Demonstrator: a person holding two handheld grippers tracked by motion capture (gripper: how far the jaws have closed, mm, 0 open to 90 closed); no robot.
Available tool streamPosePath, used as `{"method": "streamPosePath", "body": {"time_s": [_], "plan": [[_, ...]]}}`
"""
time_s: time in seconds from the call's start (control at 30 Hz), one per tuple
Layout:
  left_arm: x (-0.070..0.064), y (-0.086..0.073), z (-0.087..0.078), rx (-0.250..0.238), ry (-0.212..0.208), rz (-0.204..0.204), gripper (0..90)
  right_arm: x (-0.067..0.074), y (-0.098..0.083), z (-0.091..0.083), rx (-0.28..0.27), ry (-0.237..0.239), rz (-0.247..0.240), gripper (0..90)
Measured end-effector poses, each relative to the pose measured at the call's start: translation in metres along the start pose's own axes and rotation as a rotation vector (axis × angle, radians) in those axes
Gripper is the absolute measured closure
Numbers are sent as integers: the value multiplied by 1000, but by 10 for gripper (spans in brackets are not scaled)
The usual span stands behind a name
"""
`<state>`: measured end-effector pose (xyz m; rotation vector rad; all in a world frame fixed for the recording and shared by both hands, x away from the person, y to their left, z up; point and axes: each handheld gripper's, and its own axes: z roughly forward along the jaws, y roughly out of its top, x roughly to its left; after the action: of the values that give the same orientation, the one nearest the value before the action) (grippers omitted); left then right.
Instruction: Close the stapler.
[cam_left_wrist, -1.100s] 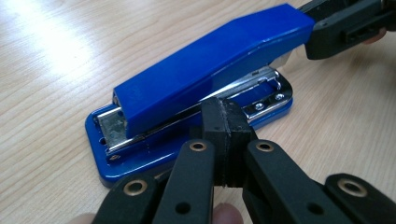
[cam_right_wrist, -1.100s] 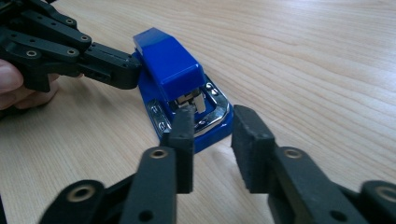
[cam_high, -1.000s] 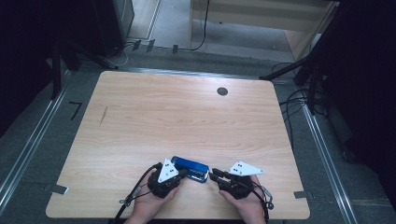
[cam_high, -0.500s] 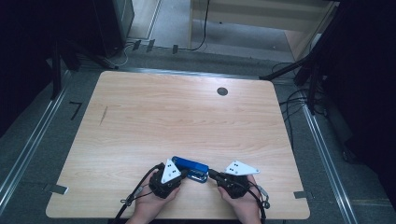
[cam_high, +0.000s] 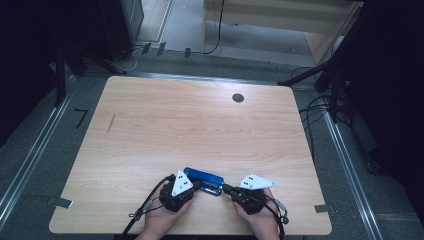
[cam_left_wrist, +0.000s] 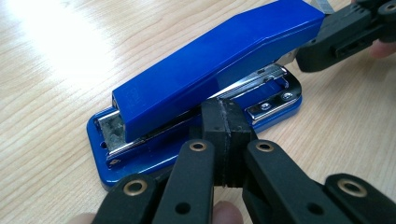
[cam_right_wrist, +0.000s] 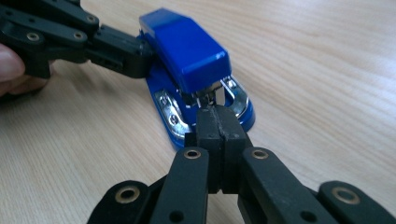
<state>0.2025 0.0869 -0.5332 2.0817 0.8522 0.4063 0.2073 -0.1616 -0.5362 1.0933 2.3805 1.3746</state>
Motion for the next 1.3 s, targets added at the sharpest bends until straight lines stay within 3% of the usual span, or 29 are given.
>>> {"method": "streamPosePath", "body": {"time_s": [0.13,0.53,0.77,1.03,1.2,1.3], "plan": [[-2,1,2,16,2,13,900,-1,1,-2,-27,-5,15,900],[-3,2,3,16,8,24,900,2,3,-1,-39,-8,-3,900],[-2,2,3,20,1,13,900,1,5,-2,-60,-7,3,900],[-2,2,3,18,1,17,900,1,5,-3,-58,3,13,900],[1,1,3,17,-18,-8,900,1,1,-2,-28,9,9,900],[0,1,3,18,-10,0,900,1,1,-1,-18,0,1,900]]}}
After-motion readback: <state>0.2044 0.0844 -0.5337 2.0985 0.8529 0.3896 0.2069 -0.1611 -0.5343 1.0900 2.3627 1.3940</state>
